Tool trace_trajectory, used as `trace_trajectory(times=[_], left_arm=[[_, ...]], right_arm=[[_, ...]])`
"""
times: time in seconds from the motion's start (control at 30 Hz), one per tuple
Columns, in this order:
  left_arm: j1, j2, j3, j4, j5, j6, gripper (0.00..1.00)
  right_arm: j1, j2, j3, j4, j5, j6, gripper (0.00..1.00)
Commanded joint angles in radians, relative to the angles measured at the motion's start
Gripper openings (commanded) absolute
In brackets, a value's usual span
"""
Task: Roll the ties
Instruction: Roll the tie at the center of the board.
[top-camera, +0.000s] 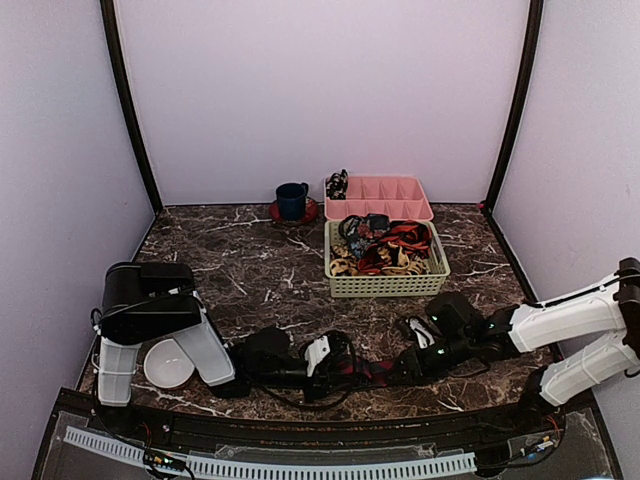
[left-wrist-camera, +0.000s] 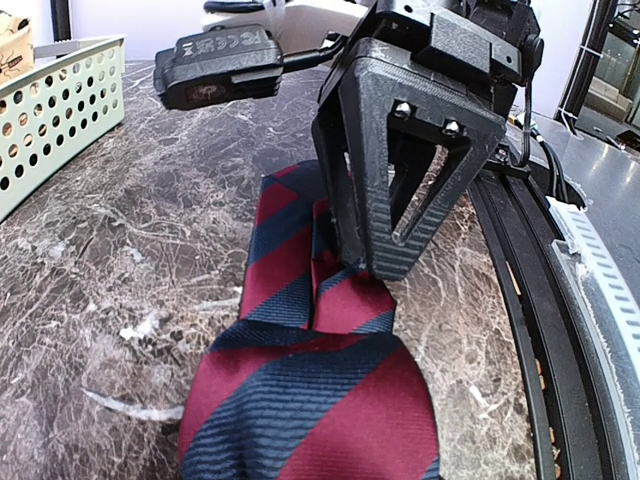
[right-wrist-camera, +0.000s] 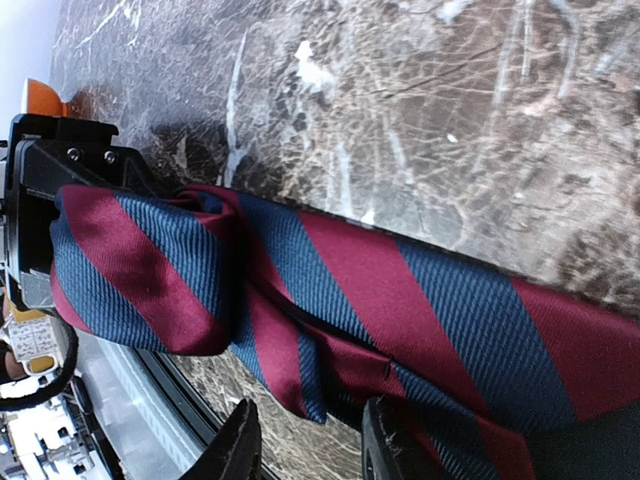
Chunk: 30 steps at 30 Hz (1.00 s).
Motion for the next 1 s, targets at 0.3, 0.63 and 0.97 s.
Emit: trace_trajectory(times=[0.3,0.63,0.97], left_arm=[[0.000,0.003,-0.023,-0.129,0.009,0.021,0.14],[-0.001,0.008,-0.018,-0.132,0.012,0.026,0.13],[-0.001,0.008,-0.021,-0.128,0.012,0.026,0.13]], right_arm=[[-0.003,0.081,0.065,0.005,-0.029,0.004,0.19],[-0.003,0.046,0.071,0.001,-0.029,0.015,0.18],[-0.003,0.097,0.084,0.025,-0.043,0.003,0.12]])
